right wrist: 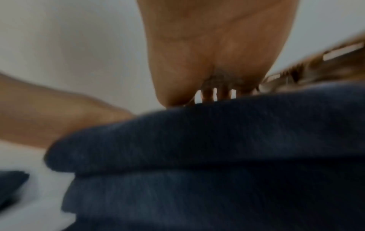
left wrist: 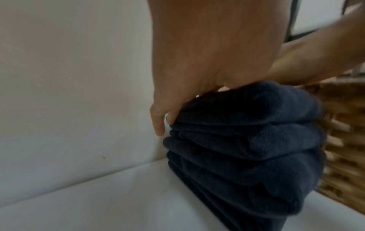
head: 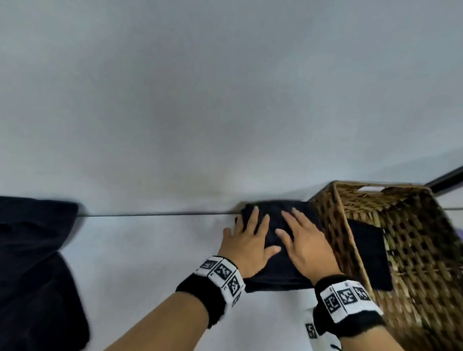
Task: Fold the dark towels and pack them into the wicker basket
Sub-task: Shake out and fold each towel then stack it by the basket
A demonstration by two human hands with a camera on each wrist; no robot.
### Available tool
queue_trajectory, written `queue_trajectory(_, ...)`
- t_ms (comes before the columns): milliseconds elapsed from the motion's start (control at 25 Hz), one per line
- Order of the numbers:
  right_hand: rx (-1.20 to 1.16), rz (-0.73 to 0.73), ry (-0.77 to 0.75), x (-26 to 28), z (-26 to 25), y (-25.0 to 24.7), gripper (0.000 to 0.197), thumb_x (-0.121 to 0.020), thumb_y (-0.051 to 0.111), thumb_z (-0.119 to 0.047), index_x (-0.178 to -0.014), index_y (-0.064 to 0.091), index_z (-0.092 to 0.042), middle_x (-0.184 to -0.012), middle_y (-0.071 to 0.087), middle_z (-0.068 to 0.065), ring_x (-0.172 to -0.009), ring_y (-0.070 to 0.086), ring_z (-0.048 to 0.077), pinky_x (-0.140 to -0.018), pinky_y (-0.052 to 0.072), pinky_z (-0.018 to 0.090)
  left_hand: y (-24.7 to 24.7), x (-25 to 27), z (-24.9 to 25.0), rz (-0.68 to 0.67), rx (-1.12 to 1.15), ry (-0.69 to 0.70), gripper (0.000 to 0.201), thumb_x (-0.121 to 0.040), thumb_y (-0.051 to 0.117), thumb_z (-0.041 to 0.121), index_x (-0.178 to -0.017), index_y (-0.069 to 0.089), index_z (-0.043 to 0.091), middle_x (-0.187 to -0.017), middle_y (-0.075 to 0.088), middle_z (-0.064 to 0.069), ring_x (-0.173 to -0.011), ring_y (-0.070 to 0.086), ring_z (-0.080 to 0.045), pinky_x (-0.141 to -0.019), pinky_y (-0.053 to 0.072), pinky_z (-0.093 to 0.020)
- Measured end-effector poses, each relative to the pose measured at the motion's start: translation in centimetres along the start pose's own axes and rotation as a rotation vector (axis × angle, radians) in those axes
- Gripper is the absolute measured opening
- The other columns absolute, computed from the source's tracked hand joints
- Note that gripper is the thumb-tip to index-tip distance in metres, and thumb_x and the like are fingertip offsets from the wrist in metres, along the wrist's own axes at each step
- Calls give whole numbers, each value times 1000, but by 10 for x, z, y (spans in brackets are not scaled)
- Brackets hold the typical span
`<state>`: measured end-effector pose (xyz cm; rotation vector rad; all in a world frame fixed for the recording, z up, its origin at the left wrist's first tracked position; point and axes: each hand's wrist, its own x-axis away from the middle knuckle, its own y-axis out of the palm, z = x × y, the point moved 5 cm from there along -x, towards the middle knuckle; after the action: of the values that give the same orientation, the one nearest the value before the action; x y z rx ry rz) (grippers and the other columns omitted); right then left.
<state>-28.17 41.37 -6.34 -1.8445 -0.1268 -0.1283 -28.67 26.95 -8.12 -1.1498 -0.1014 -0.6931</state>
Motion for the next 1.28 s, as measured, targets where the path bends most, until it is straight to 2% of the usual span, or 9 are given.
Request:
queue_trajectory(120,75,-79,24,1,12,28,81,-89,4,-65,-148,35,-18,-154,35,11,-143,32,25,-116,27,42,10,-4,-4,-35,-78,-11,75,-96,24,62,-154,-6,26,-161,-16,1,-149,-1,-32,-114,18,-58)
queue_trajectory(280,-69,212,106,-3,-20,-3,47,-94,48,-28,-138,48,-12,-141,51,12,-133,45,29,-110,35,47,-18,20,-19,73,73,51,74,-92,19,64,-153,13,22,-162,5,-3,-137,35,-32,-103,38,-50)
queue_trajectory(400,-336,309,-111,16,-127,1,37,-90,57,-13,-128,55,-12,-121,61,9,-110,57,26,-96,43,36,-37,75,-90,162,51,-154,44,-99,36,45,-135,44,21,-139,46,-4,-112,57,-30,-90,45,-40)
queue_trajectory(560,-492,-233,-294,53,-269,103,32,-93,52,-15,-124,56,-19,-111,63,2,-101,61,19,-89,47,29,-27,183,-202,-70,-188,-567,46,-92,48,53,-120,54,17,-120,61,-5,-109,60,-26,-85,44,-33)
queue_trajectory(720,-468,-661,-182,96,-332,193,38,-87,60,-18,-124,51,-18,-103,63,1,-103,61,22,-85,45,26,15,266,-262,-230,-209,-714,60,-77,61,62,-119,54,19,-118,60,-3,-108,61,-24,-83,46,-33)
queue_trajectory(920,-470,-630,-124,122,-363,218,33,-82,66,-14,-112,52,-12,-95,66,4,-90,62,23,-82,50,34,36,302,-274,-47,-211,-522,29,-92,47,25,-118,55,17,-119,60,-5,-109,59,-27,-85,44,-35)
queue_trajectory(1040,-541,-534,-116,126,-377,179,17,-85,57,-11,-101,54,-17,-78,59,-3,-76,57,16,-80,52,34,-9,320,-276,134,160,-463,7,-80,56,26,-80,52,21,-82,59,0,-81,59,-24,-67,42,-33)
queue_trajectory(1120,-730,-509,-111,132,-385,139,23,-86,53,-13,-108,56,-19,-89,64,0,-83,63,18,-85,55,39,-53,329,-270,319,428,-423,22,-75,62,23,-67,42,18,-62,47,4,-59,45,-16,-59,39,-33)
queue_trajectory(1280,-1108,-473,-170,156,-397,30,55,-83,69,-33,-132,45,-33,-115,65,2,-105,66,14,-88,56,33,-149,349,-233,657,743,-236,19,-79,63,12,-70,48,19,-60,50,7,-55,44,-8,-58,37,-22)
